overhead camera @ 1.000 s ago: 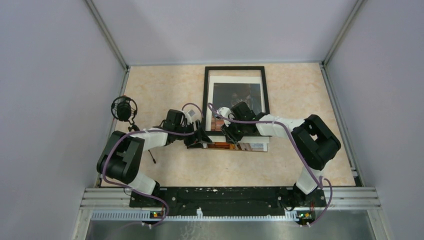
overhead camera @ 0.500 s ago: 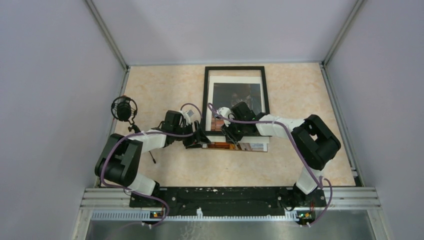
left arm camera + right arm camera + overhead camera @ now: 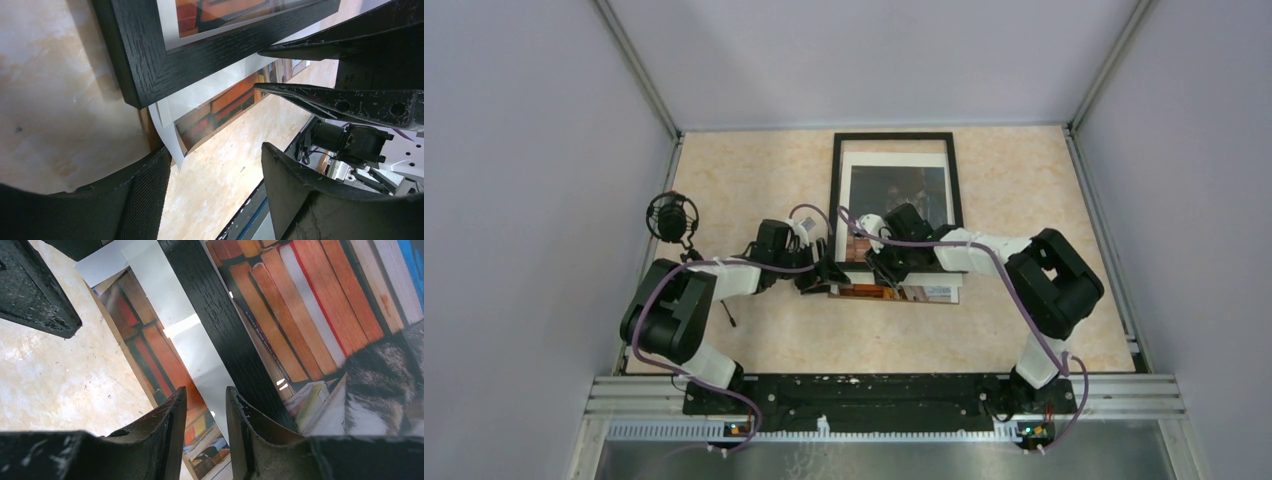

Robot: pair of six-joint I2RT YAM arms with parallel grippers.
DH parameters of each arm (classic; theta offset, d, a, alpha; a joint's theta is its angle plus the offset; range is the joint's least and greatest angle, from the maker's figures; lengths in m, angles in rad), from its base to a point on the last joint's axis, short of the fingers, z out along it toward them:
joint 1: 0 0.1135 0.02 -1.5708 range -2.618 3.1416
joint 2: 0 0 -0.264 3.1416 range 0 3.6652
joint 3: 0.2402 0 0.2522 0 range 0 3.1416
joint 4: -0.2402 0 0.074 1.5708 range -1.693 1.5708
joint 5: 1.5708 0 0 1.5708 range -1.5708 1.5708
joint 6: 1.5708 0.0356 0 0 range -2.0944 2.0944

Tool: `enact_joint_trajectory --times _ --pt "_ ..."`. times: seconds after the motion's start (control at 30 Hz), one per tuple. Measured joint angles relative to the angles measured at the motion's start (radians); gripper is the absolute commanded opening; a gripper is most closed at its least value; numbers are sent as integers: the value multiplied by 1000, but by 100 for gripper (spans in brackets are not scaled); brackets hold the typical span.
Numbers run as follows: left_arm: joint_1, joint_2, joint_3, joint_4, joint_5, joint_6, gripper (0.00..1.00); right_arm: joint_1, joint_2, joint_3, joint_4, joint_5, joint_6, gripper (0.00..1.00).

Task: Take the photo out of the frame
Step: Pick up the photo from the photo frame.

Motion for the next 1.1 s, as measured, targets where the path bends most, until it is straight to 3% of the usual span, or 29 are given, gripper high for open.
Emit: enact_joint_trajectory --times 0.1,0.33,0.5,0.8,0.93,1.1 --pt "-3 13 0 27 10 -8 69 1 0 0 0 2 0 34" --pt "-22 24 0 43 -18 -1 47 2 6 9 -3 -1 0 34" --pt "-25 24 6 2 -53 13 38 3 11 20 -16 -1 0 34" --pt "-25 24 42 -140 -89 2 0 7 -77 -65 -10 -16 -16 40" --pt "-25 24 83 -201 -69 -16 0 16 -203 -140 19 -15 -46 47" --pt "-21 24 96 -208 -22 -60 0 60 -308 -191 70 20 -114 49"
